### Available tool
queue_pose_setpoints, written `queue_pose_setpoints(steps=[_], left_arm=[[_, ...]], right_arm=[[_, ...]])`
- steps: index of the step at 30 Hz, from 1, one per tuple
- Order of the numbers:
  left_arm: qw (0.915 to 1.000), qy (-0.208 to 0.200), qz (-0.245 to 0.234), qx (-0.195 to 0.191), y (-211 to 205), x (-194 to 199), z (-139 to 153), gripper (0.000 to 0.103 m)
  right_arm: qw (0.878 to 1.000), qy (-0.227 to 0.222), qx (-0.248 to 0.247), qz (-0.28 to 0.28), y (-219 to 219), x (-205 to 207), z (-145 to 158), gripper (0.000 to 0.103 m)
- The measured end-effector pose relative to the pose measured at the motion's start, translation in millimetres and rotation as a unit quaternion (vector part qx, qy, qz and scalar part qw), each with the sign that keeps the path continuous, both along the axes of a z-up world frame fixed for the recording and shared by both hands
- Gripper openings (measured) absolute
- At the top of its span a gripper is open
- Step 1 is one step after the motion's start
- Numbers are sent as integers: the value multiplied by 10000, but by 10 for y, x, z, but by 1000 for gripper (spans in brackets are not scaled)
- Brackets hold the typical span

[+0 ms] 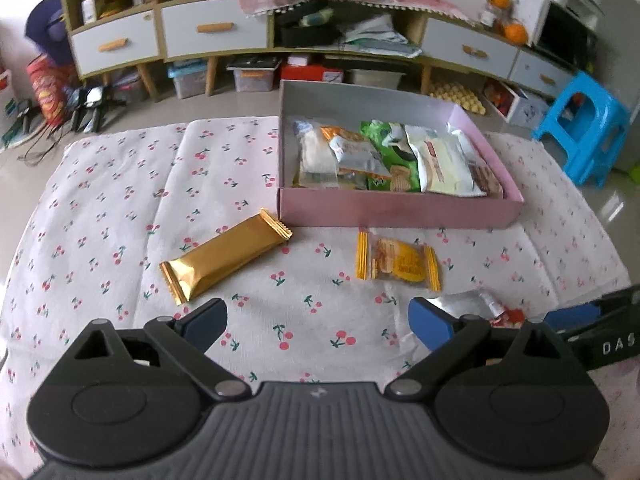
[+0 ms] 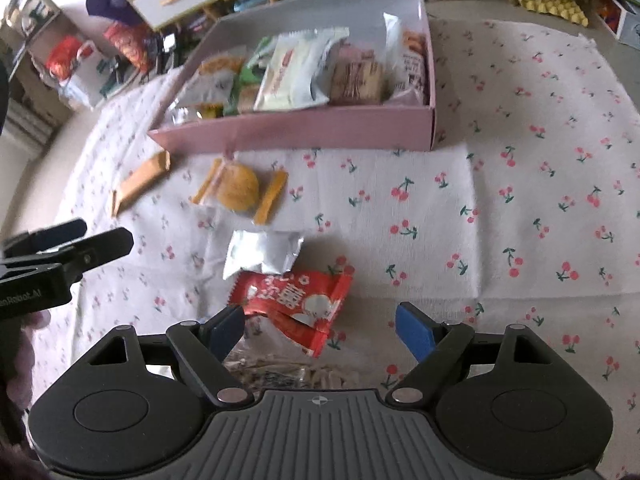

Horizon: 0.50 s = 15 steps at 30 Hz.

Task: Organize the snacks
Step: 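Move the left tool to the silver packet while the right tool moves to the red packet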

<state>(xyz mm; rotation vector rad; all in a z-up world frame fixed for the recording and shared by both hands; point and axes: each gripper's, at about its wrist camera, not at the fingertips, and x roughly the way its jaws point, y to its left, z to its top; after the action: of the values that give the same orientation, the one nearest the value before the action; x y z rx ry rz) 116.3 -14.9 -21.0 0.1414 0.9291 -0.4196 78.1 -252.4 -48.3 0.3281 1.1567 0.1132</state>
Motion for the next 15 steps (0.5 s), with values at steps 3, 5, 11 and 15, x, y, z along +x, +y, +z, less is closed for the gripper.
queue_pose_setpoints(steps=[3,5,11,15], left_arm=[[9997,-66,-240,50,-20,21,-66,95],[9992,-74,-383,55,-41,34,-112,93],[9965,-83,-827,70,-168,33,-224,85],[9934,-166,-1123,138,-299,-18,-258,76]], right_arm=[[9999,-2,-51,97,2,12,-43,84],[9997,-59,-124,194,24,16,-57,84],[9989,-281,-219,306,65,24,-33,83],[9989,-348,-294,80,-12,75,-30,83]])
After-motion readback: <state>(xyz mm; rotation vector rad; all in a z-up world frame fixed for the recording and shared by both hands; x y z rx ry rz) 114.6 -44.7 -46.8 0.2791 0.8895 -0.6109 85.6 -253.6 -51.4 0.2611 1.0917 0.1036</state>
